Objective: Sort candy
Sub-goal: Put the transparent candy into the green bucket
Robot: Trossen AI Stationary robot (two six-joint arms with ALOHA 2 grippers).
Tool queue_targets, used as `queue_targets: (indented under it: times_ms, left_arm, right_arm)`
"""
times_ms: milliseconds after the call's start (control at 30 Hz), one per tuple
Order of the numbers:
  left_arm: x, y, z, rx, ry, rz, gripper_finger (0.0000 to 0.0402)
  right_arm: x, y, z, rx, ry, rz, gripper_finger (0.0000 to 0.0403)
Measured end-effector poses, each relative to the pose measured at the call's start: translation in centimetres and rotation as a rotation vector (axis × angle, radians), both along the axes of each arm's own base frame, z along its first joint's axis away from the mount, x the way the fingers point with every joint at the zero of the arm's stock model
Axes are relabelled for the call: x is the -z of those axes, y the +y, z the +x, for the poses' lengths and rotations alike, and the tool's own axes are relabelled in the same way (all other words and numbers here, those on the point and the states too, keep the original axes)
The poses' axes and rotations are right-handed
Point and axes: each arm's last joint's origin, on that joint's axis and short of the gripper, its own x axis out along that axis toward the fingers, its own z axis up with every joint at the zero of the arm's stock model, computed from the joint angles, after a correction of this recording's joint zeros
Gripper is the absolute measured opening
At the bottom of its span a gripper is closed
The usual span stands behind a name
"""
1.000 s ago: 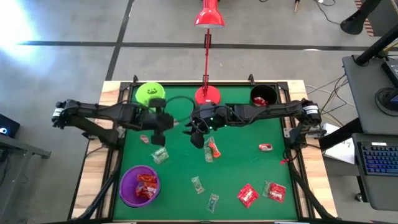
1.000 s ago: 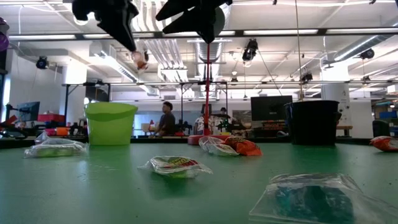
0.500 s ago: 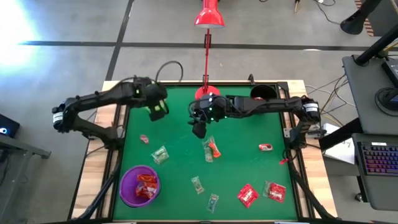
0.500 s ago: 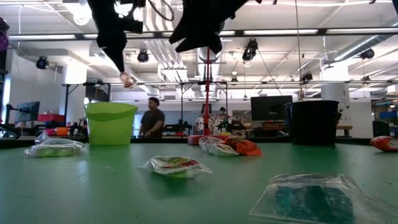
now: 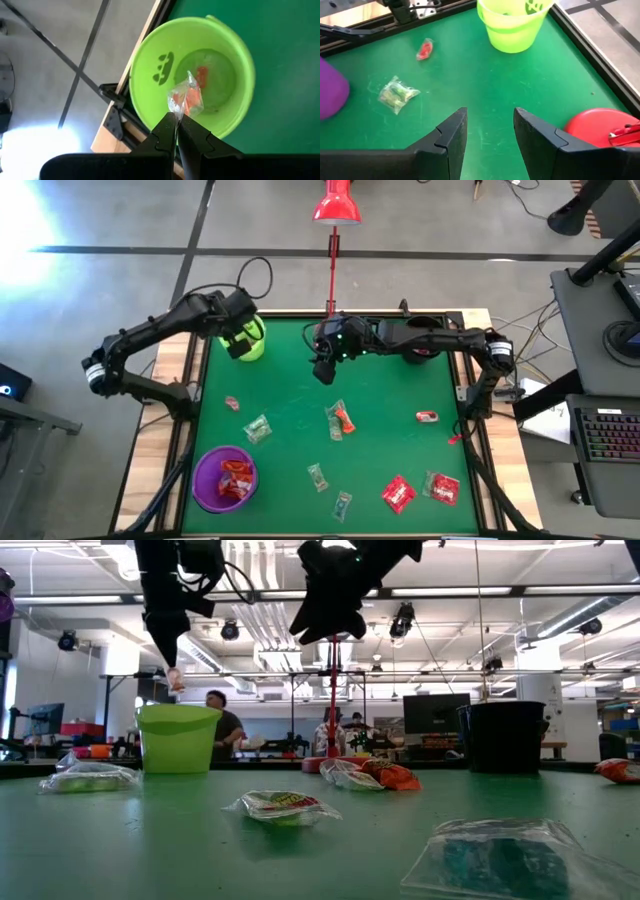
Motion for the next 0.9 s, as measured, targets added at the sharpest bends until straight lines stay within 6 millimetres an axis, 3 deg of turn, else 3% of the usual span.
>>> queue_targets:
  times_ms: [433,767,900]
  left_arm:
    - [-0.04,0.91,-0.58,0.006,0.023,0.005,0.0006]
    - [-0.04,0.91,-0.52,-0.013,0.001,0.002,0.0082]
    - [0.22,0.24,-0.25,0.019,-0.108,-0.168,0.0101]
  right_arm:
    - [0.01,-1.02,-0.24,0.025,0.000,0.002,0.0153]
    - [0.10,-1.00,-0.31,0.015,0.015,-0.005,0.0153]
    - [0.10,-1.00,-0.31,-0.001,0.018,-0.021,0.0153]
